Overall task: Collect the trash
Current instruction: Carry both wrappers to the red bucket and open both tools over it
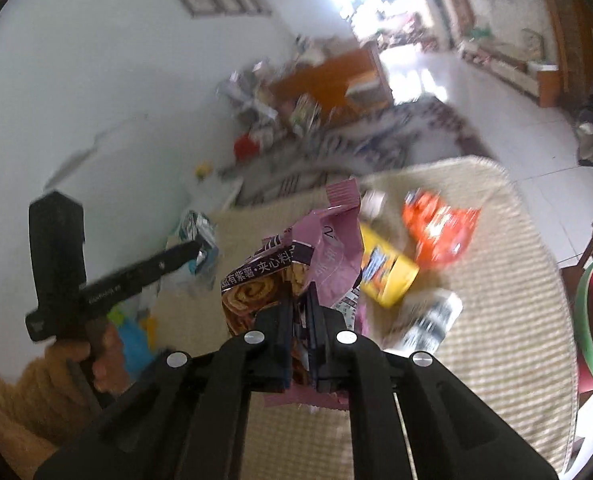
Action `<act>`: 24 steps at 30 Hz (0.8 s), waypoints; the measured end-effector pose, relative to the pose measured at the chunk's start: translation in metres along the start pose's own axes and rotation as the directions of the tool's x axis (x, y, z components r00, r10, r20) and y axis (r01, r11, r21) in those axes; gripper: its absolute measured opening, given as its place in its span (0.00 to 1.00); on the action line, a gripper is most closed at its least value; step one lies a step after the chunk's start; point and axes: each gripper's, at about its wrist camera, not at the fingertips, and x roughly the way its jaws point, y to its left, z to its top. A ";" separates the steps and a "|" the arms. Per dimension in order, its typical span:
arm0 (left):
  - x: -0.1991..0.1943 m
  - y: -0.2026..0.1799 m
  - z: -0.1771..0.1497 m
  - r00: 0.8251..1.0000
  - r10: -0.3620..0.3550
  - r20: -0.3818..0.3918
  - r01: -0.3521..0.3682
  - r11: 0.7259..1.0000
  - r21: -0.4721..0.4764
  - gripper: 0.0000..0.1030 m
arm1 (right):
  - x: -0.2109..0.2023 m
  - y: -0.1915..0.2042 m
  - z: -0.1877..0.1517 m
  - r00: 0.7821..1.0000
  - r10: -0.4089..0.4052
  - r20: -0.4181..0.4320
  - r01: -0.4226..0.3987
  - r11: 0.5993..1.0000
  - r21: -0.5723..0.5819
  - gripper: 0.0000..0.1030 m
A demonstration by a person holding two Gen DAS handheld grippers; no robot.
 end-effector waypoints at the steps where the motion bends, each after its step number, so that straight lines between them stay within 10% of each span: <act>1: 0.002 -0.006 0.005 1.000 -0.007 0.004 0.007 1.000 0.003 0.32 | -0.002 -0.003 0.002 1.000 -0.010 0.019 0.009 1.000 0.020 0.06; 24: 0.082 -0.099 0.021 0.997 -0.045 -0.064 0.047 0.999 0.024 0.32 | -0.046 -0.131 0.020 0.988 -0.149 0.044 0.139 0.975 0.172 0.06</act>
